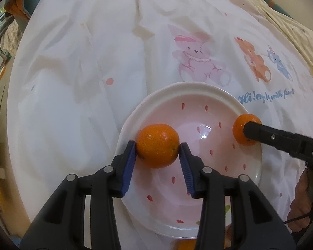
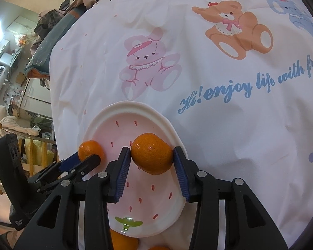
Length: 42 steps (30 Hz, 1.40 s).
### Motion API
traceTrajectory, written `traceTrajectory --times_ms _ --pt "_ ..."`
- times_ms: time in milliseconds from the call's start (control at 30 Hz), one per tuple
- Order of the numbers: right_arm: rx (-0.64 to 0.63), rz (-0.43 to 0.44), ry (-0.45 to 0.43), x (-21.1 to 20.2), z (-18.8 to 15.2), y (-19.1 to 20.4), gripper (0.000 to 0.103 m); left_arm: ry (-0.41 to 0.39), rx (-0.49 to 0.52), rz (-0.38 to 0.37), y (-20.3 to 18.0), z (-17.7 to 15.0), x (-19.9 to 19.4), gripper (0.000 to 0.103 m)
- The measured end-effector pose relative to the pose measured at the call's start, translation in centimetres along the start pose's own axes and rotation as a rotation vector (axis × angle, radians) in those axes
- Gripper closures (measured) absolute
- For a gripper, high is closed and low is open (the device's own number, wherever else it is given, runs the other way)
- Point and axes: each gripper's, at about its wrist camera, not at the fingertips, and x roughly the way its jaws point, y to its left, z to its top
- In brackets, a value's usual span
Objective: Organize fruits
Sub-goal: 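Open both grippers to drop the tangerines into the plate, then withdraw both open grippers from the plate back toward the fruit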
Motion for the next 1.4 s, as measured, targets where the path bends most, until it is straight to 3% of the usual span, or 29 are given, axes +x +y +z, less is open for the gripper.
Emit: traceTrajectory --times_ms 33,100,167,200,233,400,733,900,1100,1400 --pt "0.006 0.002 -0.007 -0.2 0.1 -0.1 0.057 -0.004 0.001 0.011 0.0 0.0 0.0 0.058" --pt "0.009 0.006 -0.012 -0.5 0.2 -0.1 0.056 -0.035 0.004 0.011 0.0 -0.1 -0.6 0.028" --pt "0.018 0.028 -0.018 -0.8 0.2 -0.1 0.039 -0.068 0.005 0.031 -0.1 0.0 -1.1 0.021" --pt "0.021 0.039 -0.028 -1.1 0.3 0.0 0.03 -0.075 0.007 0.029 -0.1 0.0 -1.3 0.021" --pt "0.016 0.042 -0.044 -1.5 0.3 0.1 0.028 -0.074 0.004 0.025 0.0 0.1 -1.4 0.021" --pt "-0.025 0.035 -0.093 -3.4 0.3 1.3 0.027 -0.092 -0.04 -0.001 0.6 0.1 -2.4 0.021" --pt "-0.048 0.062 -0.138 -8.0 -1.7 2.9 0.026 -0.215 -0.044 -0.016 0.5 -0.8 -8.5 0.021" --pt "-0.061 0.074 -0.154 -9.9 -4.1 3.3 0.026 -0.272 -0.023 -0.006 0.2 -2.8 -11.8 0.021" --pt "-0.102 0.031 -0.179 -11.7 -7.2 3.8 0.026 -0.255 -0.038 -0.006 0.7 -5.8 -13.2 0.021" --pt "-0.075 0.032 -0.195 -13.4 -11.1 3.3 0.026 -0.275 -0.043 0.017 1.3 -9.3 -15.3 0.021"
